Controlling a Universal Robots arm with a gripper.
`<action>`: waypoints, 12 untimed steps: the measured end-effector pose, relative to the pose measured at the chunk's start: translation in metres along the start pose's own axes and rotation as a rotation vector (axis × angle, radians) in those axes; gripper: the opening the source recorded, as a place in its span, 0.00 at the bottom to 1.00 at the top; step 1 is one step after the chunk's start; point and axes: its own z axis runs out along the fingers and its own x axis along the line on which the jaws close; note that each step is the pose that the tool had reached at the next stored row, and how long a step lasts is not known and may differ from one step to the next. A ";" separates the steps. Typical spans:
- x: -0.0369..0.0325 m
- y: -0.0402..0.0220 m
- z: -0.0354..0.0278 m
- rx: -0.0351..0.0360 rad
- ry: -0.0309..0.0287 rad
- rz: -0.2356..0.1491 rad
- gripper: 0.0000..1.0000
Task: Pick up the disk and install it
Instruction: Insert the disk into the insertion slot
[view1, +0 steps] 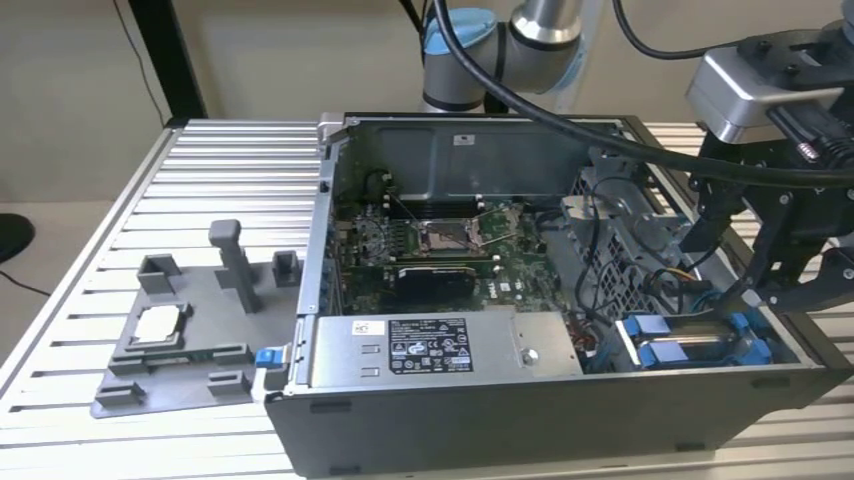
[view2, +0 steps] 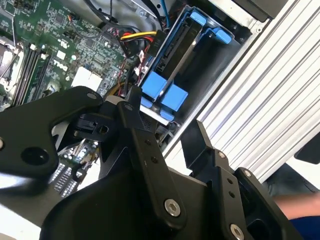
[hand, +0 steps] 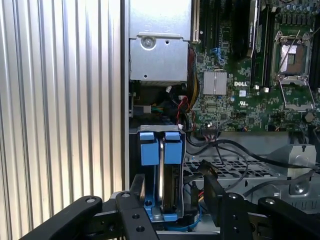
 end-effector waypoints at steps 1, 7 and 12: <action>-0.0014 -0.0001 0.0002 0.0001 0.0005 0.001 1.00; -0.0005 -0.0104 0.0090 0.0016 -0.0071 0.014 1.00; -0.0001 -0.0180 0.0153 0.0031 -0.0255 0.028 1.00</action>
